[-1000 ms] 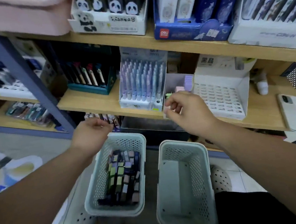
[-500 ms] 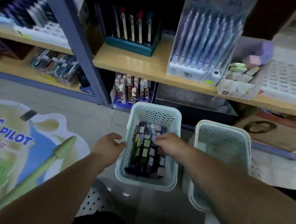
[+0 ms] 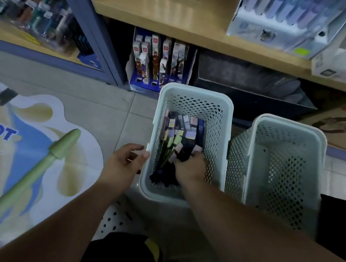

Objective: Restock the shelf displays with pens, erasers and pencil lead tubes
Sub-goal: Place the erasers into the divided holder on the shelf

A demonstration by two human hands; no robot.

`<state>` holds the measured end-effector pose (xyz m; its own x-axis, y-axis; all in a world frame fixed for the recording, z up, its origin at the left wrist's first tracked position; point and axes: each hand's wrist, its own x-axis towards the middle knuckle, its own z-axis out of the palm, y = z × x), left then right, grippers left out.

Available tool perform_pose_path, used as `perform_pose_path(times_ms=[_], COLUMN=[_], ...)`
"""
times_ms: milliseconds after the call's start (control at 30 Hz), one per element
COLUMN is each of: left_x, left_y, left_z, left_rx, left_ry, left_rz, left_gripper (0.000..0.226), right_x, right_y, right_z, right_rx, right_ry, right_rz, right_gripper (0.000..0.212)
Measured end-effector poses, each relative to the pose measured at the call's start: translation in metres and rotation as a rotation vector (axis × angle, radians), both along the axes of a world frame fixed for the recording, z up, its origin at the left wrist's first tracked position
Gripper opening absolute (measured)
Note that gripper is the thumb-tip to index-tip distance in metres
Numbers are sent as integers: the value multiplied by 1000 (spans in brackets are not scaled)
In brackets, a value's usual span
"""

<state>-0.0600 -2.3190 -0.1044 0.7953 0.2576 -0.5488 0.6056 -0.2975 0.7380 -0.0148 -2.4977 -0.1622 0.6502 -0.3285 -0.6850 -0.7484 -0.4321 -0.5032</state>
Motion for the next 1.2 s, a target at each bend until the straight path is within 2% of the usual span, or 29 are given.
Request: perform_pose_path(times_ms=[200, 567, 667, 967, 1100, 1200], left_x=[-1, 1, 1, 3, 4, 5], left_y=[0, 2, 2, 2, 3, 4], left_z=[-6, -8, -8, -3, -2, -2], left_rx=[-30, -77, -67, -77, -67, -64], left_ry=[-11, -12, -17, -5, -1, 0], left_rz=[16, 1, -1, -30, -42, -50], left_gripper=[25, 16, 14, 15, 14, 13], right_x=[12, 35, 40, 39, 33, 31], right_y=[8, 27, 27, 21, 30, 28], right_z=[-4, -5, -10, -14, -13, -15], right_rx=[33, 290, 315, 424, 506, 558], right_ry=[92, 76, 79, 113, 158, 164], right_rz=[9, -5, 7, -5, -82, -91], right_gripper=[80, 58, 63, 38, 43, 39])
